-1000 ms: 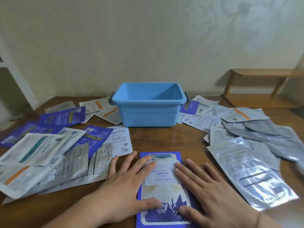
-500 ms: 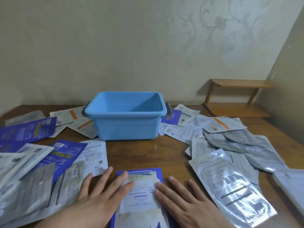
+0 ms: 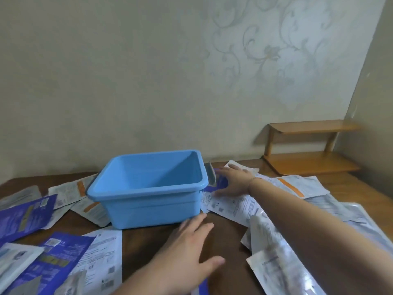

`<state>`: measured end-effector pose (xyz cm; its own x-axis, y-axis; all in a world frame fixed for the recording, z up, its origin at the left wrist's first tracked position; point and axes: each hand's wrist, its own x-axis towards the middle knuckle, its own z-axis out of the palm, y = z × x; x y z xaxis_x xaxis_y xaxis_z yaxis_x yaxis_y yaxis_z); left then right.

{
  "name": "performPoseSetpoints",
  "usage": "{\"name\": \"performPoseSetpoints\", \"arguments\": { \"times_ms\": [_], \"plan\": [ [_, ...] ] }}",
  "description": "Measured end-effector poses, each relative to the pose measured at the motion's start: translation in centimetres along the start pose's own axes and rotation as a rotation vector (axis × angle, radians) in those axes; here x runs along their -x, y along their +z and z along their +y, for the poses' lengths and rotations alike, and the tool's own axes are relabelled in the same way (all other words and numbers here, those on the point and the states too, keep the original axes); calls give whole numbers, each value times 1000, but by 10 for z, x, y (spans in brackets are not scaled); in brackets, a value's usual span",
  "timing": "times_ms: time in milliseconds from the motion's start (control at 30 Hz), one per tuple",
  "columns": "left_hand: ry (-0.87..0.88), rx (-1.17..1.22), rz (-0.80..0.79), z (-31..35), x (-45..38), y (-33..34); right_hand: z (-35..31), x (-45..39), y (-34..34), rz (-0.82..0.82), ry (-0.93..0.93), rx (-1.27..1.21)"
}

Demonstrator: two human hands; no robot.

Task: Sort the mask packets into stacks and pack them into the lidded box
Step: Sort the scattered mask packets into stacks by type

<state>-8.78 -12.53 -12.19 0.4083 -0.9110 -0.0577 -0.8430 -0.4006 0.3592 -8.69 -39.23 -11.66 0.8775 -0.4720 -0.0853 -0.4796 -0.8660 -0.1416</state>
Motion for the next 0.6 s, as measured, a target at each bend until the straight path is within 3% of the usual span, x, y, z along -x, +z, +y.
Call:
{"name": "performPoseSetpoints", "arguments": {
  "times_ms": [100,233,333,433,500,600],
  "plan": [
    [-7,51,16,0,-3,0,-4,0,7,-13,-75,29],
    [-32,271,95,6,-2,5,3,22,2,172,-207,400],
    [-175,843,170,22,-10,10,16,50,2,359,-390,635],
    [-409,1578,-1,36,-28,14,33,92,10,604,-529,663],
    [-468,1800,-36,44,-38,15,35,122,14,754,-602,644],
    [-513,1895,6,56,-50,18,27,165,18,896,-704,605]
  ]
}}
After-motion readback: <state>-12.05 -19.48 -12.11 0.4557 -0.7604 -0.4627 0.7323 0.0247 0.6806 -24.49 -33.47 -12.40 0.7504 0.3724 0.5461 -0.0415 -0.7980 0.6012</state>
